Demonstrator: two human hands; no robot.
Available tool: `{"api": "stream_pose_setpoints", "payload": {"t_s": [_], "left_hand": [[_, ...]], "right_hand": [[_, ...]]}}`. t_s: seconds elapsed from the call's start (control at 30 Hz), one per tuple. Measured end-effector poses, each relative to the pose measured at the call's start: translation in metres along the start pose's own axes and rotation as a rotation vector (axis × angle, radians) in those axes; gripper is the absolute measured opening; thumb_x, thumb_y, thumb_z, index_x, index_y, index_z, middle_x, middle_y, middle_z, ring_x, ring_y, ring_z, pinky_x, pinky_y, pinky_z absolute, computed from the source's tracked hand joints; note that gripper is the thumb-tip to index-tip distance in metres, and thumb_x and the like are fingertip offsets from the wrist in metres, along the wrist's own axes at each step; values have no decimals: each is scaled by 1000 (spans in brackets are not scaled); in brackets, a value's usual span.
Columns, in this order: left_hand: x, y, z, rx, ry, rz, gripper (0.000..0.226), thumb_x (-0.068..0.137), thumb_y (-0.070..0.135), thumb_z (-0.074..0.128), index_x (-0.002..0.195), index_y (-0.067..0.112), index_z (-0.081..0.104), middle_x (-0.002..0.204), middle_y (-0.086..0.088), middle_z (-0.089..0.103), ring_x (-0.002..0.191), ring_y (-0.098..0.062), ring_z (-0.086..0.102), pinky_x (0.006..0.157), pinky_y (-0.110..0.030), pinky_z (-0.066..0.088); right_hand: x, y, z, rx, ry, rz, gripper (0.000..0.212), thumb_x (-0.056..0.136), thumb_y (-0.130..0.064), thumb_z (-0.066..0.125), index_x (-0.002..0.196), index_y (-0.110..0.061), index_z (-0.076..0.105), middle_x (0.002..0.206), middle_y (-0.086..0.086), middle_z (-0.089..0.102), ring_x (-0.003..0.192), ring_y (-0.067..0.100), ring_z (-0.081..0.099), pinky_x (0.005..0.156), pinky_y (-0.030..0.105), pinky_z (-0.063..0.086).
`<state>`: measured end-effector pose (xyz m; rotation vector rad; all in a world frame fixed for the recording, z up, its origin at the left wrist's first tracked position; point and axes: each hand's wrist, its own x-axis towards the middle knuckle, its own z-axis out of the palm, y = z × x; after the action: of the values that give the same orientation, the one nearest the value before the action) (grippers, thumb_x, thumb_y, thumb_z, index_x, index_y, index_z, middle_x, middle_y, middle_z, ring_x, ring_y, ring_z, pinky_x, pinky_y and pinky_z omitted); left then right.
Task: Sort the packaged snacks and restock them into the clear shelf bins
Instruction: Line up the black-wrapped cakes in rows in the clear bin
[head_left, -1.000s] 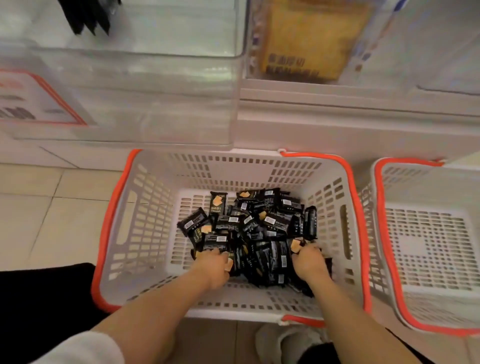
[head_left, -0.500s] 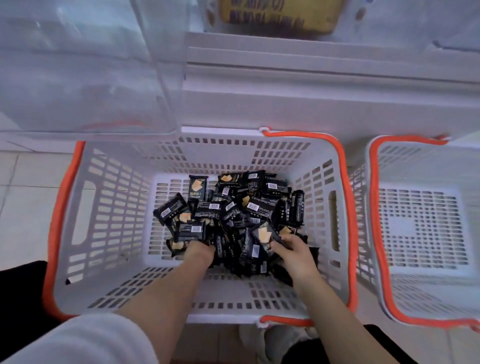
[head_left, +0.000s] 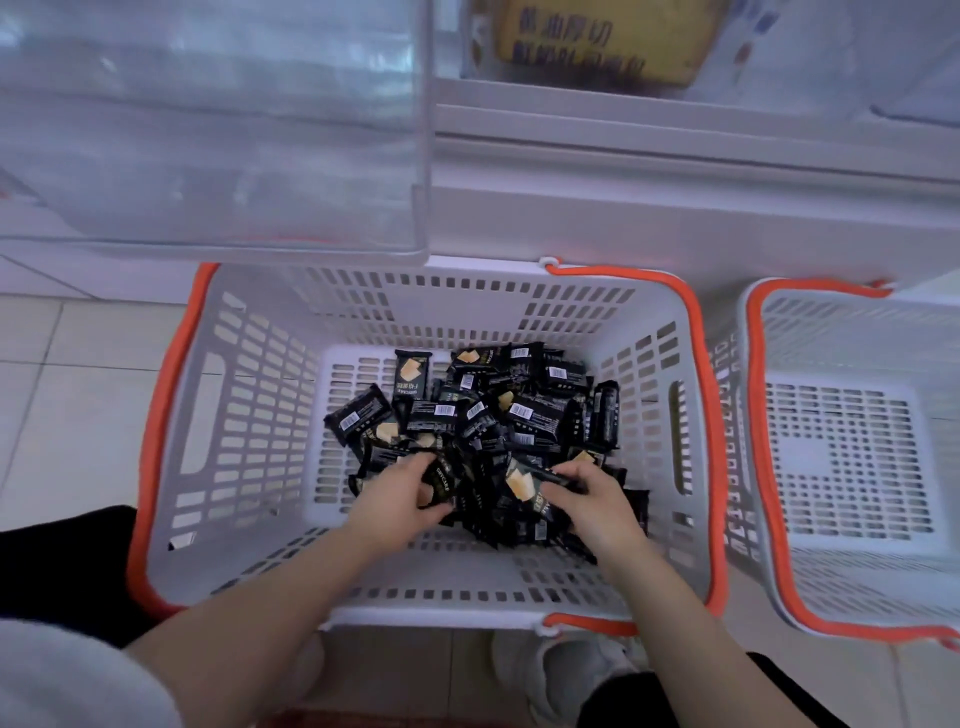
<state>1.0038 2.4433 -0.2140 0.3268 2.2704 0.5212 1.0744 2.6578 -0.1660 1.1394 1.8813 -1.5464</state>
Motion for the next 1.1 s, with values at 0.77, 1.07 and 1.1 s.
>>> {"api": "stream_pose_setpoints", "payload": {"t_s": [0.77,1.07,1.1], "left_hand": [[-23,-15,-21,-423,91,-102,24,83,36,64,97,29,46,70,7,63,50,-1,59,41,-14,44],[-35,-22,-31,-844,64,-261,36,86,38,60,112,12,57,103,0,68,95,-15,63,85,-30,44],[-36,-17,-36,-919,62,-256,37,86,36,61,113,11,57,99,-1,70,92,-16,65,84,-31,46]], "right_hand": [[34,15,36,-1296,-168,-424,87,90,-28,58,150,-10,-2,158,7,-2,146,21,3,118,36,12],[29,-2,42,-749,-85,-319,44,93,-17,50,136,-10,41,124,11,56,99,19,57,84,27,48],[23,-8,42,-557,-52,-263,35,94,-18,50,128,-13,49,113,8,62,86,16,61,76,26,51]]}}
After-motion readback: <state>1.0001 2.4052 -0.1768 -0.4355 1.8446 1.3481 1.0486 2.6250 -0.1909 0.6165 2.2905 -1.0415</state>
